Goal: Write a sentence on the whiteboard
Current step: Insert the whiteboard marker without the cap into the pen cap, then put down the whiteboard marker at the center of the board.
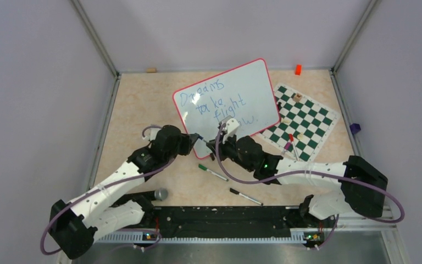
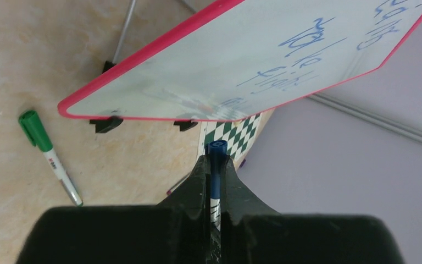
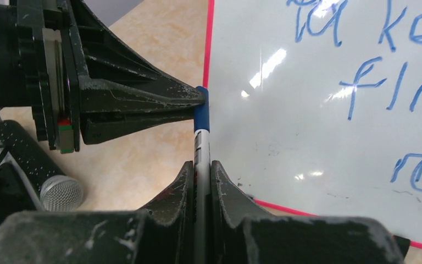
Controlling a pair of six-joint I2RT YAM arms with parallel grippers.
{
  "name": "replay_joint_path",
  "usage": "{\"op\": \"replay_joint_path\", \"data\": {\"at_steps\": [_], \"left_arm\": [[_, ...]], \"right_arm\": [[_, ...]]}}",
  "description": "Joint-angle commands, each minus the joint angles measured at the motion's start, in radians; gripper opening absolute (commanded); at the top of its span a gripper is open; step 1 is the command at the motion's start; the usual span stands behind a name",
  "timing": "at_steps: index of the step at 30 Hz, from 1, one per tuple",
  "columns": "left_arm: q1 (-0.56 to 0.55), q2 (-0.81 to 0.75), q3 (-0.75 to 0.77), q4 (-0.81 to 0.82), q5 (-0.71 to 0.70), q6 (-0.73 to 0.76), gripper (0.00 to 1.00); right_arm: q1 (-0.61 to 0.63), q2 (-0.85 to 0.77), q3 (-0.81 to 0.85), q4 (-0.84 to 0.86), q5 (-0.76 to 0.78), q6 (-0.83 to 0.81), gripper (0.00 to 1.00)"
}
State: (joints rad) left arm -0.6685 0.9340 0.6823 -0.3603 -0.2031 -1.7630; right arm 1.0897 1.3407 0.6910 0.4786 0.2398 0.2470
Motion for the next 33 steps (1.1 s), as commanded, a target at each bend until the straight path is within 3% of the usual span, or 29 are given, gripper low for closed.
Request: {"op": "replay_joint_path", "data": {"at_steps": [1,11,17,22,26,33], "left_arm": [[-0.171,0.048,0.127,0.128,0.239,0.037,0.00],[-0.280,0.115,0.106,0.177,0.196,0.027,0.00],[-0.276,-0.012,0.110,-0.076,-0.079,0.086,0.00],[-0.261,-0.160,0.094,-0.238,-0.266,0.181,0.07],[-0.258,-0.229,0.088,-0.311,-0.367,0.338,0.21],[-0.258,-0.287,0.025,-0.134,-0.403,0.786,0.39]], "right_arm": [[-0.003,0.054,0.152,0.055,-0.001,-0.046,0.00],[-0.080,-0.008,0.164,-0.083,-0.147,0.049,0.00],[-0.134,-0.124,0.130,-0.267,-0.179,0.093,0.00],[-0.196,-0.236,0.046,-0.395,-0.368,0.129,0.00],[-0.246,-0.253,-0.007,-0.474,-0.515,0.149,0.00],[-0.279,-0.199,-0.082,-0.442,-0.629,0.174,0.00]]}}
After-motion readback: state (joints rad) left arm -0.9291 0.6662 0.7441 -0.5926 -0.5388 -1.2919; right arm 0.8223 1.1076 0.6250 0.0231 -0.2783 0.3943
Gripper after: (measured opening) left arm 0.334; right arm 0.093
